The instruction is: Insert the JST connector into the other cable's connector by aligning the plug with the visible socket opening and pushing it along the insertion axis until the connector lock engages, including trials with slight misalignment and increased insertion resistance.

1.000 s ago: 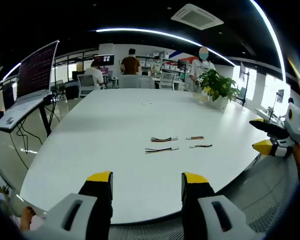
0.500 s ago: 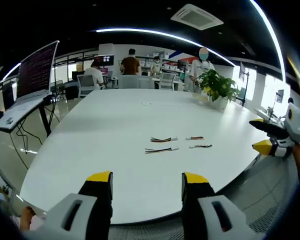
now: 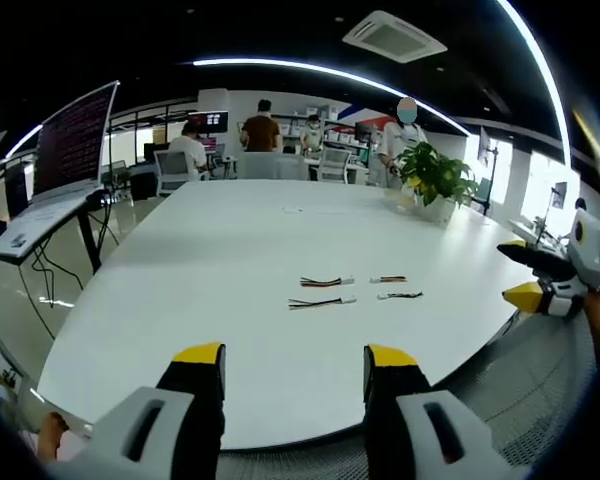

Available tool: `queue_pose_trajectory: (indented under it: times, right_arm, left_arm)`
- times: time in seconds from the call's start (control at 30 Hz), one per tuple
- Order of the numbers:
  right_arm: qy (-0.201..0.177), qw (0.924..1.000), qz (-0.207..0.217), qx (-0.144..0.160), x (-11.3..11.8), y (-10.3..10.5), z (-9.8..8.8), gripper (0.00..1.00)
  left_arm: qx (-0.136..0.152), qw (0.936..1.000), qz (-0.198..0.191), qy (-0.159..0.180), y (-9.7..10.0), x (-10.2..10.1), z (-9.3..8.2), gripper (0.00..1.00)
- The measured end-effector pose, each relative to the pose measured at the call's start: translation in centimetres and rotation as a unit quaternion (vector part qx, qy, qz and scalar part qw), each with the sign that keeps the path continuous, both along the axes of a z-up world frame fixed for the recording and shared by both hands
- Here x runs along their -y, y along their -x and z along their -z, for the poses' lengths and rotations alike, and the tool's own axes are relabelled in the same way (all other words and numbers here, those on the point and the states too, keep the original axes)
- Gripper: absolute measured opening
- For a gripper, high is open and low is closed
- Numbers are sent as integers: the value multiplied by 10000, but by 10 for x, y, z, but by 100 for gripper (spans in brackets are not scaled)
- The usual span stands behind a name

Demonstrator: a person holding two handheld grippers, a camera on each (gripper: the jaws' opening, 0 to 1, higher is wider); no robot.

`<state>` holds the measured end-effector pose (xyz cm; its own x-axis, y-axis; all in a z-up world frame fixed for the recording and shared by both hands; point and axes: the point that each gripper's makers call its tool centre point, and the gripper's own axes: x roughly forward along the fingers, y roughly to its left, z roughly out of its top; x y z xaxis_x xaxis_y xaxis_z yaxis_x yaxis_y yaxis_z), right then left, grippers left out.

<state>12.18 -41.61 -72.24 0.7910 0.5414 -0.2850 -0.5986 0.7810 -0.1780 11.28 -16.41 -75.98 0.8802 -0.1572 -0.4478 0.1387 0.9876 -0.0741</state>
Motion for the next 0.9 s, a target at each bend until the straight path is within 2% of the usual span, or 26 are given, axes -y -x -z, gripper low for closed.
queue_pose_trajectory:
  times: [0.9]
  right_arm:
    - [50,9999,-58,-107,-2,1,4,61]
  left_arm:
    - [47,10000,-41,5,0,0,-1,51]
